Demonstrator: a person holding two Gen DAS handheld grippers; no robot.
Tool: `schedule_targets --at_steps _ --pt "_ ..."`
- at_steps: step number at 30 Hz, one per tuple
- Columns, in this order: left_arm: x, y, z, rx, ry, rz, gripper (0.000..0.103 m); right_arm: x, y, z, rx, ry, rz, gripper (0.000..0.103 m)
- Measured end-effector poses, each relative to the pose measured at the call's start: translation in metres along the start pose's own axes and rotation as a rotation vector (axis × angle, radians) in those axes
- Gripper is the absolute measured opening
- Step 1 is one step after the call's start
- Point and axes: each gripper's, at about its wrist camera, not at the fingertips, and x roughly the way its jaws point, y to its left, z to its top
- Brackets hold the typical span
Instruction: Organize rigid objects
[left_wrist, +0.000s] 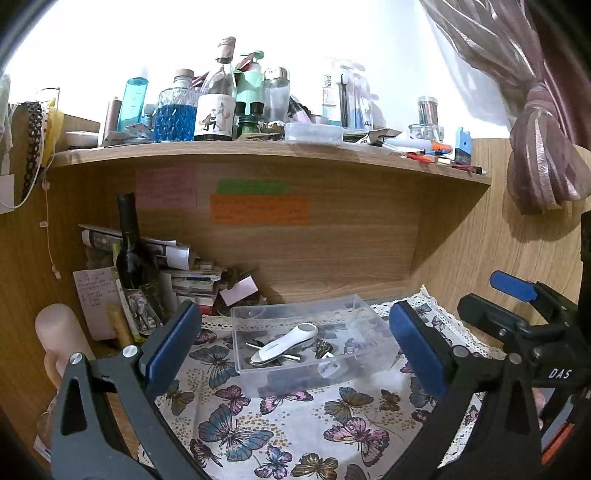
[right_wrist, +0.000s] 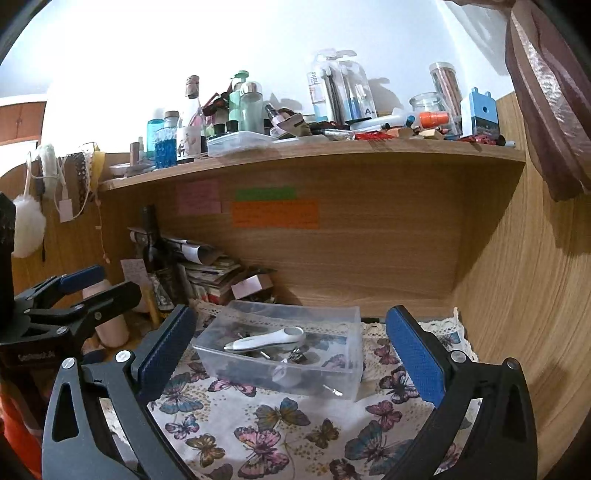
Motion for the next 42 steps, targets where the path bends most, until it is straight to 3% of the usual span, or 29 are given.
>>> schedule_targets --at_steps 42 --pt "0.0003 -0.0017 0.0016 0.000 -0.003 0.001 0.103 -0.0031 0.0021 0.0016 0.008 -0.003 -0.007 0.103"
